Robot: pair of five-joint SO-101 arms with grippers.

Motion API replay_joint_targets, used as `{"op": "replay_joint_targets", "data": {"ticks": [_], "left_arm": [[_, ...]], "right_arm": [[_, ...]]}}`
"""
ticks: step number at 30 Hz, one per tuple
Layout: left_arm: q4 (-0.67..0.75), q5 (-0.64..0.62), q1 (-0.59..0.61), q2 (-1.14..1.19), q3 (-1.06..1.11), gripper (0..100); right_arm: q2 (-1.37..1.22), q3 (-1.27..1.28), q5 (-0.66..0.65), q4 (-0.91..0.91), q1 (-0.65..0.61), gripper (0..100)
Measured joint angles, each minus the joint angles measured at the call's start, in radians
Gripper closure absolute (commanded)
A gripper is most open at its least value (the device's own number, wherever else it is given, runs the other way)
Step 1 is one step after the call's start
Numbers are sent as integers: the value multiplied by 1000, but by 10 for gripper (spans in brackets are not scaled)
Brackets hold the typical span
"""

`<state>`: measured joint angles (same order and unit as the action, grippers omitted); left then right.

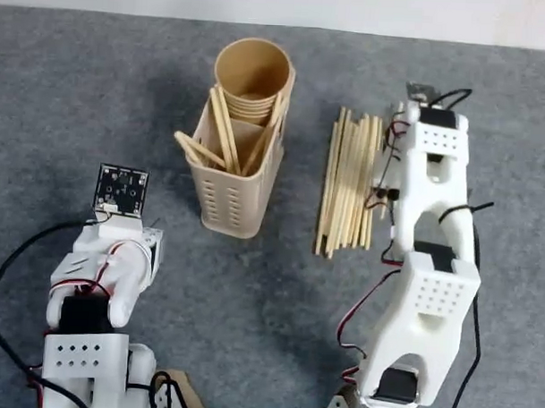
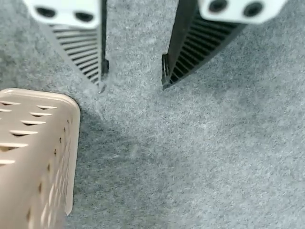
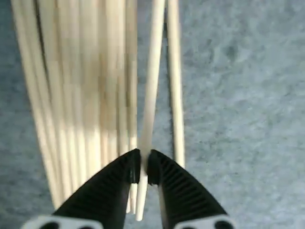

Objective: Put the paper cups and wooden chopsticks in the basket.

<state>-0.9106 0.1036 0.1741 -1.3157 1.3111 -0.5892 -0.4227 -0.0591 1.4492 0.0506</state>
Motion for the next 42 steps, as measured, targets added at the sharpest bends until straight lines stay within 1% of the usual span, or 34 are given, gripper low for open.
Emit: {"op": "replay_joint_targets", "data": {"ticks": [7, 13, 17, 23, 28, 33, 35, 36, 39, 42], "left_arm": [[0, 0, 0, 0, 0, 794], [0, 0, 0, 0, 0, 794], [0, 0, 0, 0, 0, 794], [0, 0, 0, 0, 0, 794], [0, 0, 0, 0, 0, 794], [0, 0, 0, 0, 0, 794], [0, 0, 0, 0, 0, 794], [0, 0, 0, 0, 0, 794], [0, 0, 0, 0, 0, 794], [0, 0, 0, 0, 0, 794]], "right_arm": [[0, 0, -80, 46, 29, 984], [-3, 46, -157, 54, 28, 835], [-3, 95, -209, 54, 28, 830], [-3, 98, -216, 51, 28, 830], [-28, 97, -216, -74, 0, 830], [-106, 64, -216, -101, -5, 830], [-137, 38, -216, -106, -6, 844], [-152, 26, -216, -106, 0, 870], [-198, -37, -216, -104, 14, 995], [-232, -78, -218, -104, 34, 993]]}}
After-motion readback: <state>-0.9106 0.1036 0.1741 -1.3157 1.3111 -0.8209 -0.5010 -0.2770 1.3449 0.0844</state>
